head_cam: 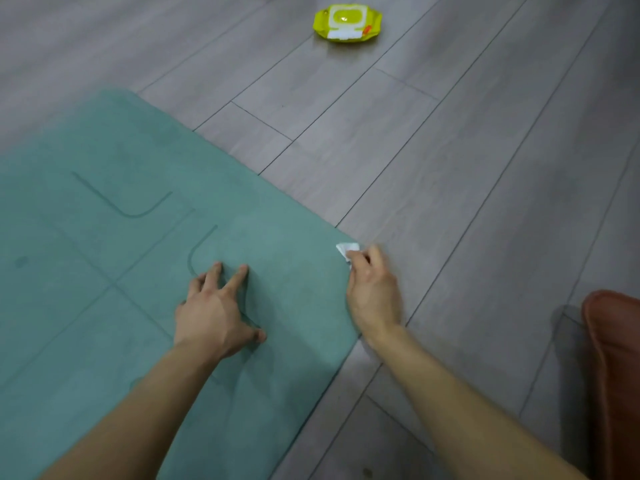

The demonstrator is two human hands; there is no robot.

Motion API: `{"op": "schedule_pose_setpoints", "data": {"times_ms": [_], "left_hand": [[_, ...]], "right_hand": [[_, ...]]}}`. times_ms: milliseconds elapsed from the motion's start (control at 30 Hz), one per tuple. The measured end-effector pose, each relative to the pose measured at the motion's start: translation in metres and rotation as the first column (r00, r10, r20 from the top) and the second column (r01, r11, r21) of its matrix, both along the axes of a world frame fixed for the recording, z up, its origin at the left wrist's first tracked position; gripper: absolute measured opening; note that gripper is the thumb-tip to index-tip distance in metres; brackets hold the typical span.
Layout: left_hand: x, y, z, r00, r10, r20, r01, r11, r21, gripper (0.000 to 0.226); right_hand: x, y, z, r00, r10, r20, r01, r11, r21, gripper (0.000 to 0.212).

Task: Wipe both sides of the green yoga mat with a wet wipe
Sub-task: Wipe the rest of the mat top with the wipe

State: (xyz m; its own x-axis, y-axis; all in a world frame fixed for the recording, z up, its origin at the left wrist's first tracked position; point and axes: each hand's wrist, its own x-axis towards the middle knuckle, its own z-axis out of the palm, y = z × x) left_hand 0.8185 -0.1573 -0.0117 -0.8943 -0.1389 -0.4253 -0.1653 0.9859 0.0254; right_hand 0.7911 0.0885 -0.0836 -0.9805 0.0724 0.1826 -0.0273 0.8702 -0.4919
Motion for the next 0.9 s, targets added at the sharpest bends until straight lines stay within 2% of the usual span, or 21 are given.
{"op": "schedule_pose_setpoints", "data": {"times_ms": [33, 67, 133, 167, 200, 267, 333, 400, 433, 467, 500, 533, 567, 600, 667, 700, 733, 767, 833, 867, 900], "left_hand": [[0.001, 0.0, 0.0, 1.0, 0.001, -0.003, -0.001, 1.0, -0.002, 0.141], [0.002, -0.002, 0.0, 1.0, -0.003, -0.012, 0.003, 1.0, -0.008, 0.141], [0.002, -0.004, 0.0, 0.999, -0.033, -0.02, 0.032, 0.999, -0.023, 0.14], [0.003, -0.004, 0.0, 0.999, -0.046, -0.019, 0.045, 0.999, -0.025, 0.139], [0.004, -0.004, 0.0, 0.999, -0.048, -0.023, 0.047, 0.999, -0.022, 0.139], [0.004, -0.004, 0.003, 0.998, -0.05, -0.033, 0.049, 0.998, -0.027, 0.138], [0.002, -0.002, 0.007, 0.997, -0.061, -0.042, 0.06, 0.998, -0.035, 0.137], [0.001, -0.002, 0.01, 0.997, -0.061, -0.053, 0.059, 0.998, -0.036, 0.135], [0.0, -0.002, 0.011, 0.996, -0.069, -0.048, 0.067, 0.997, -0.042, 0.134], [-0.003, -0.003, 0.012, 0.996, -0.081, -0.041, 0.079, 0.996, -0.048, 0.134], [-0.005, -0.005, 0.012, 0.995, -0.092, -0.034, 0.09, 0.995, -0.049, 0.133], [-0.006, -0.008, 0.012, 0.994, -0.106, -0.027, 0.105, 0.993, -0.045, 0.133], [-0.008, -0.012, 0.013, 0.992, -0.127, -0.016, 0.126, 0.991, -0.04, 0.132], [-0.01, -0.017, 0.014, 0.989, -0.15, -0.005, 0.15, 0.988, -0.035, 0.129], [-0.016, -0.027, 0.016, 0.981, -0.193, 0.004, 0.193, 0.981, -0.029, 0.119], [-0.02, -0.031, 0.016, 0.979, -0.202, 0.0, 0.202, 0.979, -0.024, 0.112], [-0.024, -0.035, 0.016, 0.981, -0.191, -0.019, 0.191, 0.982, -0.009, 0.104], [-0.029, -0.038, 0.014, 0.987, -0.154, -0.045, 0.155, 0.988, 0.014, 0.098], [-0.041, -0.047, 0.011, 0.995, -0.055, -0.077, 0.059, 0.997, 0.047, 0.095], [-0.047, -0.052, 0.009, 0.996, -0.014, -0.083, 0.019, 0.999, 0.051, 0.101], [-0.053, -0.058, 0.007, 0.996, 0.02, -0.084, -0.016, 0.999, 0.046, 0.111]], "right_hand": [[0.015, -0.017, 0.001, 0.996, 0.088, -0.014, -0.088, 0.996, -0.016, 0.025], [0.034, -0.031, 0.001, 0.957, 0.287, -0.033, -0.287, 0.958, -0.014, 0.023], [0.059, -0.033, 0.0, 0.779, 0.627, 0.001, -0.627, 0.778, 0.042, 0.021], [0.053, -0.019, -0.001, 0.755, 0.656, 0.003, -0.656, 0.754, 0.043, 0.023], [0.04, -0.005, -0.001, 0.812, 0.584, 0.001, -0.584, 0.812, 0.018, 0.025], [0.004, 0.023, 0.0, 0.965, 0.261, 0.002, -0.261, 0.965, -0.026, 0.025], [-0.02, 0.033, -0.002, 1.0, 0.009, 0.007, -0.009, 1.0, -0.007, 0.025], [-0.014, 0.006, -0.001, 1.0, -0.013, 0.017, 0.013, 1.0, -0.011, 0.024], [-0.003, -0.014, -0.001, 0.994, 0.107, 0.005, -0.107, 0.994, -0.019, 0.022], [0.012, -0.031, 0.0, 0.946, 0.323, -0.014, -0.323, 0.946, -0.012, 0.021], [0.025, -0.041, 0.0, 0.841, 0.542, 0.0, -0.542, 0.84, 0.029, 0.021], [0.026, -0.041, 0.0, 0.738, 0.674, 0.028, -0.673, 0.734, 0.084, 0.02], [0.013, -0.034, -0.001, 0.716, 0.697, 0.022, -0.695, 0.711, 0.108, 0.019], [-0.009, -0.024, -0.002, 0.785, 0.619, 0.021, -0.618, 0.782, 0.075, 0.019], [-0.055, -0.011, 0.0, 0.963, 0.269, 0.021, -0.269, 0.963, 0.001, 0.023], [-0.07, -0.01, 0.001, 0.993, 0.107, 0.049, -0.107, 0.994, -0.018, 0.025], [-0.074, -0.019, -0.002, 0.997, 0.025, 0.076, -0.022, 0.999, -0.048, 0.024], [-0.069, -0.038, -0.001, 0.993, 0.045, 0.106, -0.037, 0.996, -0.082, 0.021], [-0.038, -0.082, 0.003, 0.928, 0.359, 0.1, -0.352, 0.932, -0.086, 0.014], [-0.018, -0.095, 0.001, 0.822, 0.566, 0.052, -0.563, 0.824, -0.063, 0.011], [-0.008, -0.1, -0.003, 0.713, 0.7, 0.036, -0.699, 0.714, -0.034, 0.012]]}}
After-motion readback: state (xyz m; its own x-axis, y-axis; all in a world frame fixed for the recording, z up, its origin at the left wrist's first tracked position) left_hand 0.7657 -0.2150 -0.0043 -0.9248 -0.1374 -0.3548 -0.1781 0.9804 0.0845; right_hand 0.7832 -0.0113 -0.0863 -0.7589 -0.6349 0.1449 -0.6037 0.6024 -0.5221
